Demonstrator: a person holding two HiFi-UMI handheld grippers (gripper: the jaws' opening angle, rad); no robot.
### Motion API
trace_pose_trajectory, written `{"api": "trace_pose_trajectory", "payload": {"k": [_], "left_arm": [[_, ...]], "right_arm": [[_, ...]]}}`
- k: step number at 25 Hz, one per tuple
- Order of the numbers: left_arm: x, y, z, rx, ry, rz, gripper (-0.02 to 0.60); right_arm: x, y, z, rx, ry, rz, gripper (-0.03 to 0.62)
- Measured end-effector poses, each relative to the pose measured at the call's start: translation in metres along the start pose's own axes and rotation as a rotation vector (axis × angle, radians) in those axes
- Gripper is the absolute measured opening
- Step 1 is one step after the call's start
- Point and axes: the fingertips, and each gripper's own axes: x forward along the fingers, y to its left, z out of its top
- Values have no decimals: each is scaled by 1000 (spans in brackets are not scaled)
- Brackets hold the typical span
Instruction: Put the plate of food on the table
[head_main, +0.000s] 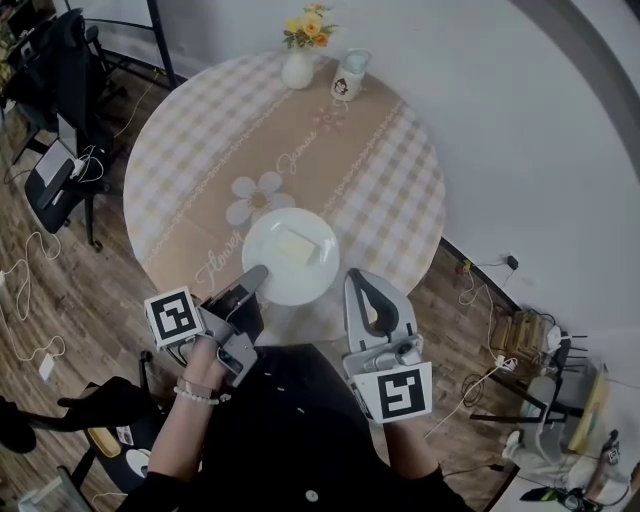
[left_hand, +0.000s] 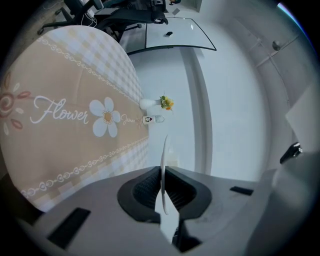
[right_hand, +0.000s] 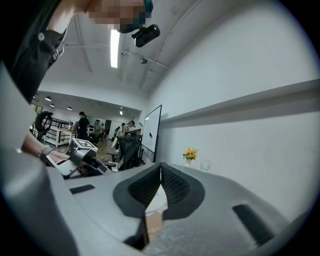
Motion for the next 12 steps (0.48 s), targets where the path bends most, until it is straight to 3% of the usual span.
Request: {"api": "trace_pose_trajectory", "payload": {"k": [12], "left_arm": [[9, 0, 2, -13, -29, 7, 12]], "right_arm": [[11, -6, 6, -9, -2, 50, 0]]}}
